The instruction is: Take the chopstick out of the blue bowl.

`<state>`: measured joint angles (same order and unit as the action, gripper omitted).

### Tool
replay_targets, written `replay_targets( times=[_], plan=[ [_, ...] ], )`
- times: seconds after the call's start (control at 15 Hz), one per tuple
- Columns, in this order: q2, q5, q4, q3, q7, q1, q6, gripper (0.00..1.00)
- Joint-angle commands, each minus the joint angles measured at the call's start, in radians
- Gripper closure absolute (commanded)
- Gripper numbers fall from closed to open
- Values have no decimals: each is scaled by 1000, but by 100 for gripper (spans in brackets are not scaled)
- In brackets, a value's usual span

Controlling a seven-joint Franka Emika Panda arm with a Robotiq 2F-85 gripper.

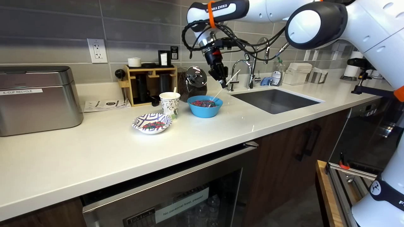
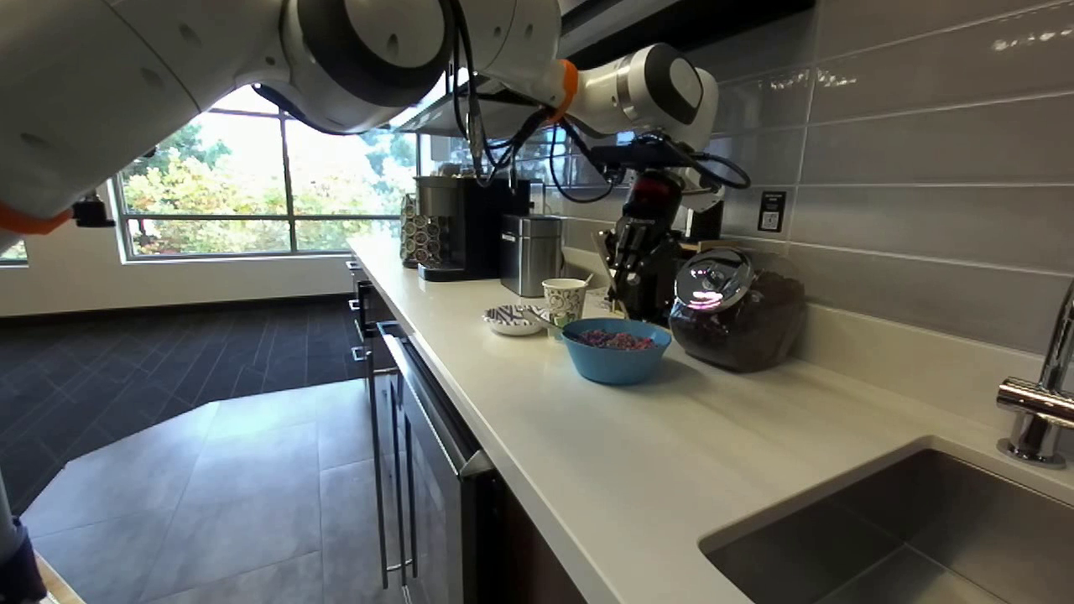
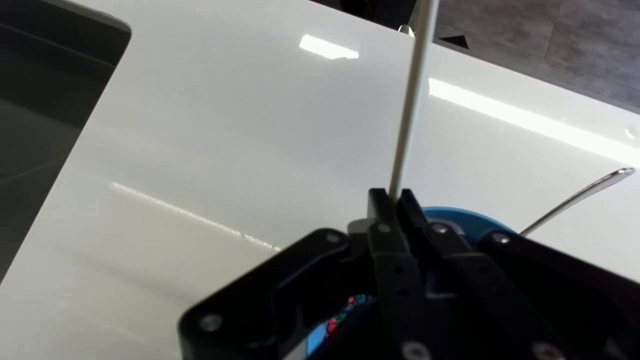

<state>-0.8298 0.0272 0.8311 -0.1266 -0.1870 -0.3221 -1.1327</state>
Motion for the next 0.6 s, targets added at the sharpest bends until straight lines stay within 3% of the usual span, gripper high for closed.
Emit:
replay_targets(
  times=[0.0, 0.27, 0.53],
  plan=[
    [47, -75, 17, 6, 114, -13, -27, 98],
    [120, -147, 96, 6, 247, -11, -221, 98],
    [214, -138, 242, -11, 306, 7, -520, 98]
  ],
)
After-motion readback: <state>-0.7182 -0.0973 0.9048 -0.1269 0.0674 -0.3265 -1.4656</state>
